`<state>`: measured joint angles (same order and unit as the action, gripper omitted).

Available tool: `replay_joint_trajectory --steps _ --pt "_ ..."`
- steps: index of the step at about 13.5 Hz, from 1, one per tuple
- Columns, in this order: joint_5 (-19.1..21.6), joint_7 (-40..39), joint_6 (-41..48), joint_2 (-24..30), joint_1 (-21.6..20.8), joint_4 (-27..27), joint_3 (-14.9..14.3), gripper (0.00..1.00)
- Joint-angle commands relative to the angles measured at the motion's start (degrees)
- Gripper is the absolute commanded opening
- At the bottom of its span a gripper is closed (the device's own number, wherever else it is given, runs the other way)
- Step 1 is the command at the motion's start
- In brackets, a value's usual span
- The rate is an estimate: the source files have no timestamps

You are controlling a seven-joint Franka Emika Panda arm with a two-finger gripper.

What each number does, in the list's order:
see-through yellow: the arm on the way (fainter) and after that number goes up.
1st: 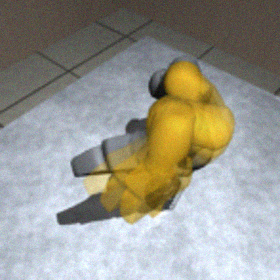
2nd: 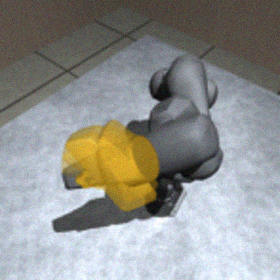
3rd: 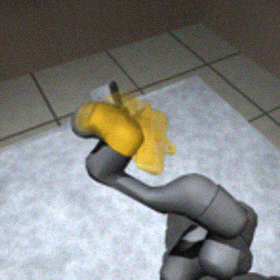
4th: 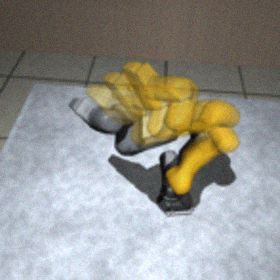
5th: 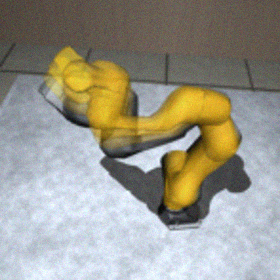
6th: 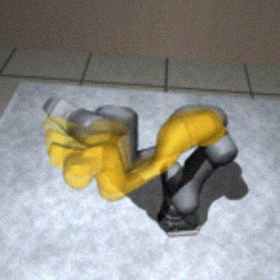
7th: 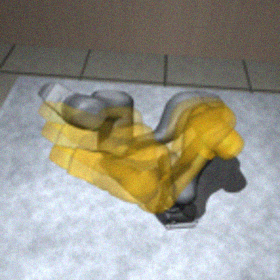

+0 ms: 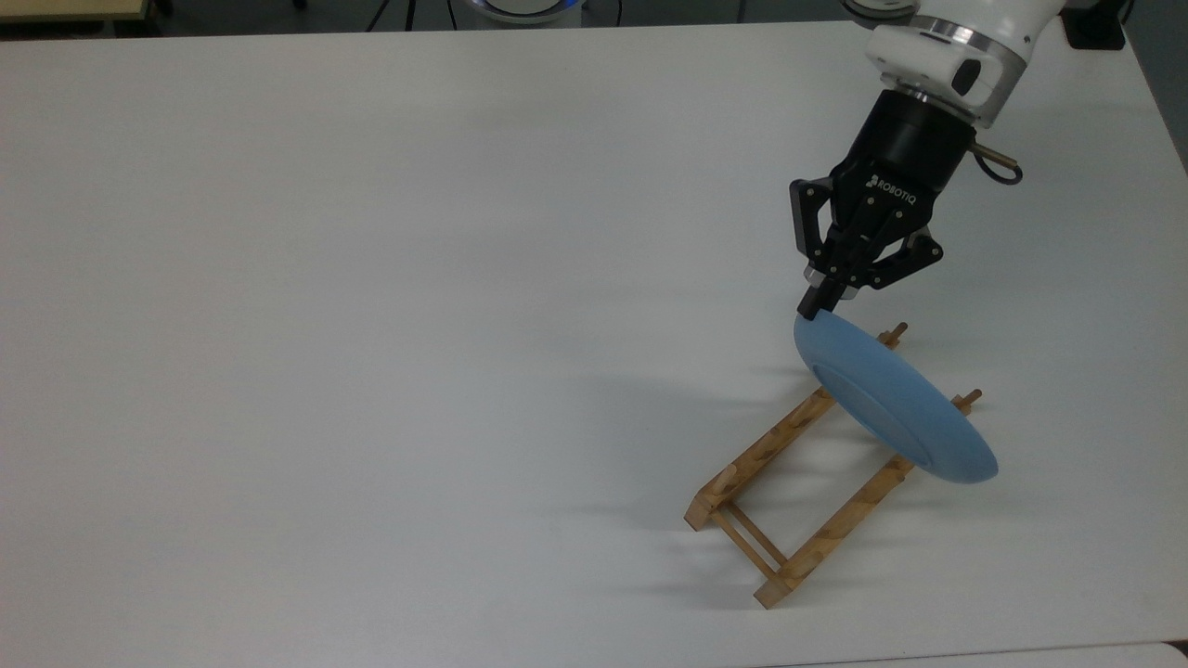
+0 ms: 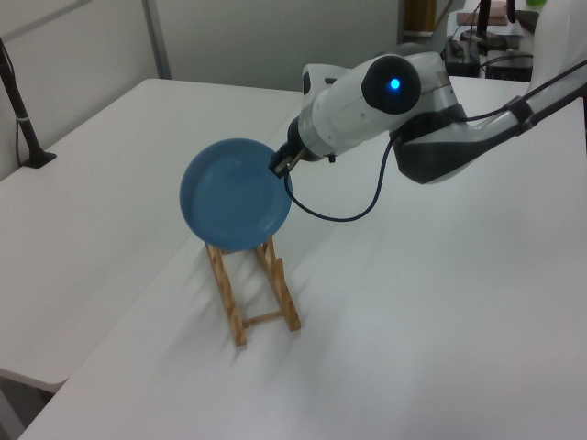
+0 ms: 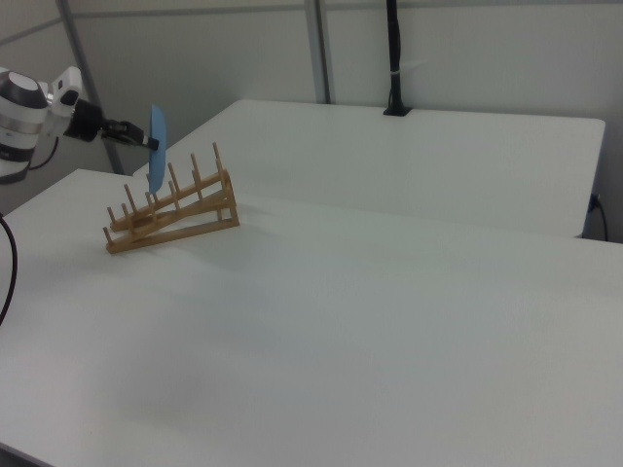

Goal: Pick plate from plate rack
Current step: 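Lift the gripped blue plate up and out of the wooden rack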

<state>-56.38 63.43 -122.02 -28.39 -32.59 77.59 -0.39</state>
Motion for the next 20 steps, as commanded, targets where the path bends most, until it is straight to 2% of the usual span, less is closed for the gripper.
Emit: replay_joint_trajectory --steps 1,4,6,7,8,10,12,14,17,18,20 --pt "0.83 -0.94 0.91 4.39 0.25 2.56 -0.22 0.0" --pt "1.19 -0.76 0.73 4.39 2.44 2.48 -0.22 0.0" --pt "3.72 -0.85 0.73 4.31 3.93 2.48 -0.13 0.0" --pt "7.13 -1.54 0.73 4.91 5.51 2.39 -0.13 0.0" --pt "12.64 -5.29 0.65 6.4 6.92 2.47 -0.05 0.0" --pt "27.04 -17.92 0.91 9.12 10.25 2.74 -0.22 0.0" --pt "36.03 -26.12 2.39 10.89 13.59 2.91 -0.22 0.0" --pt "41.24 -33.77 5.29 11.42 16.23 3.0 -0.22 0.0" --pt "50.99 -50.01 12.49 11.43 20.45 3.0 -0.31 0.0" --pt "52.93 -55.03 14.95 11.42 21.68 3.0 -0.4 0.0" --pt "54.36 -65.74 20.65 11.25 23.53 3.35 -0.31 0.0"
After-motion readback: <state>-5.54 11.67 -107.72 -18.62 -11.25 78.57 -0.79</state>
